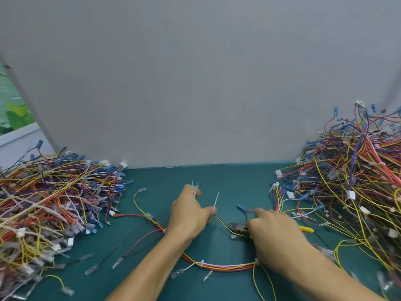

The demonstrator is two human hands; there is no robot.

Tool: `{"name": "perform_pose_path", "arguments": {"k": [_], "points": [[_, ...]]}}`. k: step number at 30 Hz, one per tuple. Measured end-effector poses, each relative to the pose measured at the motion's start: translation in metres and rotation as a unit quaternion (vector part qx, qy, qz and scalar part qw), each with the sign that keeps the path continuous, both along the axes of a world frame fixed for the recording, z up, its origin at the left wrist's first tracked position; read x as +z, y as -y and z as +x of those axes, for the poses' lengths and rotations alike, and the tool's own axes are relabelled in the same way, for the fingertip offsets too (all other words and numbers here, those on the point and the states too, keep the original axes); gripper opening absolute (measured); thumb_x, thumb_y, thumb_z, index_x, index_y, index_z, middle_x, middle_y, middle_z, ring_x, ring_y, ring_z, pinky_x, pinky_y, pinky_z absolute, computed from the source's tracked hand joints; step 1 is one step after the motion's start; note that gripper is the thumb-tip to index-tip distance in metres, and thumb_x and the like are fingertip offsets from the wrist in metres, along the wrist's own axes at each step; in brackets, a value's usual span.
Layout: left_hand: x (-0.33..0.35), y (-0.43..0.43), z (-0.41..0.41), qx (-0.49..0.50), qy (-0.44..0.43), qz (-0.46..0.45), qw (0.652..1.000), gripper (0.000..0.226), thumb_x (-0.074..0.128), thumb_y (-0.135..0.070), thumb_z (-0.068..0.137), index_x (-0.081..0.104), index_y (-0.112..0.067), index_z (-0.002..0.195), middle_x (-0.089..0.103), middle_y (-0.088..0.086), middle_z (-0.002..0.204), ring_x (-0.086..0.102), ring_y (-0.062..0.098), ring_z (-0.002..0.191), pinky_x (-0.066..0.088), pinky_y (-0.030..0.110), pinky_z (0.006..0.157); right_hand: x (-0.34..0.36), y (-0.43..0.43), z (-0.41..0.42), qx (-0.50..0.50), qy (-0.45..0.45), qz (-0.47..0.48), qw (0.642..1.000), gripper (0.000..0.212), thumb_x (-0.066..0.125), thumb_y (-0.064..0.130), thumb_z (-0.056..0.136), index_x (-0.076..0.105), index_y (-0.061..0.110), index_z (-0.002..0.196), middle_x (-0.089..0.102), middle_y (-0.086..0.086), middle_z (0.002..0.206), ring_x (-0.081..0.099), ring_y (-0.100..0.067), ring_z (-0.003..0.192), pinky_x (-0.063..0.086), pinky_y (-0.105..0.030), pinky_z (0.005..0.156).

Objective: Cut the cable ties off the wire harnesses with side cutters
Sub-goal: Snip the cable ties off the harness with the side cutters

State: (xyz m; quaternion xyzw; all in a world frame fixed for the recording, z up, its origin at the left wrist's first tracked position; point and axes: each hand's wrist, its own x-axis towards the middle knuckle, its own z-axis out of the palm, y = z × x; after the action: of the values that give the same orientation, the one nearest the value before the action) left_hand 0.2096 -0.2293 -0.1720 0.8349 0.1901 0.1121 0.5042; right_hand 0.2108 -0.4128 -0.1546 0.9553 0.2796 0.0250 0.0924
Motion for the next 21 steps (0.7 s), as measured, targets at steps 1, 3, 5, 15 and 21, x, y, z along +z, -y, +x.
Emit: {"name": "perform_pose_path", "arguments": {"k": [1,3,5,15,21], "points": [[0.003,0.001,-0.001,0.002,0.001,0.034,0.999,0.043,0.08,-0.019,0.069,0.045,-0.028,0.093,0.057,0.002,0.068,0.065,0.018,0.067,0.054,0.034,0.067,-0.001,0.001,-0.001,0.001,0.0,0.0,1.0,0.025,0.049,0.011,0.084,0.058,0.015,0.107,0.052,-0.007,0.112,0.053,-0.029,0.108,0.028,-0.034,0.072],[0.009,0.004,0.0,0.006,-0.002,0.032,0.999,0.044,0.08,-0.015,0.07,0.047,-0.026,0.097,0.056,0.001,0.068,0.059,0.017,0.067,0.051,0.032,0.063,-0.002,0.001,-0.001,0.005,0.001,0.002,1.0,0.025,0.05,0.012,0.084,0.059,0.015,0.108,0.052,-0.008,0.113,0.053,-0.028,0.109,0.027,-0.033,0.072],[0.016,0.009,0.002,0.005,-0.031,-0.135,0.99,0.043,0.077,-0.001,0.074,0.047,-0.012,0.103,0.051,0.005,0.069,0.056,0.018,0.061,0.059,0.037,0.066,-0.002,0.001,-0.001,0.012,0.0,0.008,1.0,0.025,0.052,0.014,0.084,0.059,0.015,0.109,0.051,-0.008,0.114,0.052,-0.026,0.11,0.026,-0.033,0.073],[0.011,0.004,-0.007,-0.101,-0.041,-0.143,0.984,0.021,0.061,-0.02,0.092,0.072,-0.01,0.078,0.057,-0.003,0.064,0.045,0.01,0.053,0.051,0.026,0.062,0.012,0.005,0.003,0.01,-0.019,0.022,1.0,0.029,0.05,0.015,0.084,0.06,0.016,0.112,0.054,-0.004,0.115,0.058,-0.028,0.109,0.036,-0.031,0.072],[-0.001,-0.003,-0.02,-0.169,0.023,-0.093,0.981,0.026,0.053,-0.029,0.095,0.076,-0.04,0.089,0.045,-0.015,0.051,0.039,0.002,0.053,0.032,0.009,0.051,0.047,0.013,0.013,0.056,-0.077,0.088,0.991,0.013,0.051,0.017,0.073,0.045,0.018,0.062,0.046,-0.001,0.066,0.051,-0.03,0.071,0.035,-0.028,0.053]]}}
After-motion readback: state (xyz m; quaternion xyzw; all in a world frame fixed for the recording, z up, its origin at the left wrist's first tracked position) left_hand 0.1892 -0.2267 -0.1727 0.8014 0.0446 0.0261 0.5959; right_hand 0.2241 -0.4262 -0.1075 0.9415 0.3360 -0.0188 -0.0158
